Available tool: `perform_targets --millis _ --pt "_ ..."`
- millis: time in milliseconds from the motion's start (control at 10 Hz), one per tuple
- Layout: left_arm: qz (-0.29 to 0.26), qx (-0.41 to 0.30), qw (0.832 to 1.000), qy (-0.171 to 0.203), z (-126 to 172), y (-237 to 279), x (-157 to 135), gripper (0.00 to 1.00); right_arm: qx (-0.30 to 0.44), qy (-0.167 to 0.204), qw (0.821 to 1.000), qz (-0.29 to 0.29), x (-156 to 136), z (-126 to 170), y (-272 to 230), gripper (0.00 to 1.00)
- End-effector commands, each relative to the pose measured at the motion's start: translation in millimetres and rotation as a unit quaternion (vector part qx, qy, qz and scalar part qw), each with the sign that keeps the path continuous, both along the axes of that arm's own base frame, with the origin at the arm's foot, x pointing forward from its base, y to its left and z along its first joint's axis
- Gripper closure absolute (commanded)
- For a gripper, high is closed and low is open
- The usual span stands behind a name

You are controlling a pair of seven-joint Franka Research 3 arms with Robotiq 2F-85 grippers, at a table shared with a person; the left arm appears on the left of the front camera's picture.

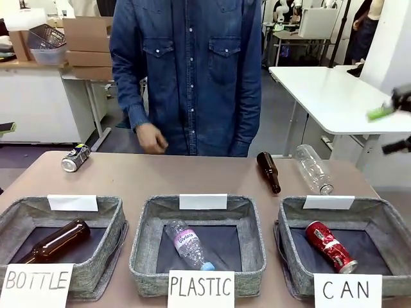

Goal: Sort the can waste into the basket.
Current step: Pick up the can waste from the table and place it in the right Fabric basket.

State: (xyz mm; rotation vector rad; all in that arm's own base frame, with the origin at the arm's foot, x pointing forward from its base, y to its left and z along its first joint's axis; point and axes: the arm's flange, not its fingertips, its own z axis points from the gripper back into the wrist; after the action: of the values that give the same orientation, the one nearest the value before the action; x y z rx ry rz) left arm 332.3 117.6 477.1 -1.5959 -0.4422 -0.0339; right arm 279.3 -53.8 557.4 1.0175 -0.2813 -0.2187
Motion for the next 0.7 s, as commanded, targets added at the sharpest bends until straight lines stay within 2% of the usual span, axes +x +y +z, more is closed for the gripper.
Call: perform_targets --millis 0,100,200,600 --pt "0.000 -0.008 1.000 -0.013 1.5 0.0 0.1 0.00 0.372 -0.110 0.921 -0.032 6.0 -23.2 -2.2 0.00" --pt "0.000 -0.008 1.000 -0.013 1.5 0.0 0.1 0.00 0.365 -0.083 0.926 -0.058 10.4 -26.3 -1.4 0.00" --pt "0.000 -0.008 1.000 -0.013 1.5 0.0 0.1 0.00 0.082 -0.011 0.996 -0.023 3.5 3.9 -12.7 0.00" --pt "0.000 -0.008 1.000 -0.013 1.5 0.0 0.1 0.00 0.082 -0.011 0.996 -0.023 3.5 3.9 -12.7 0.00"
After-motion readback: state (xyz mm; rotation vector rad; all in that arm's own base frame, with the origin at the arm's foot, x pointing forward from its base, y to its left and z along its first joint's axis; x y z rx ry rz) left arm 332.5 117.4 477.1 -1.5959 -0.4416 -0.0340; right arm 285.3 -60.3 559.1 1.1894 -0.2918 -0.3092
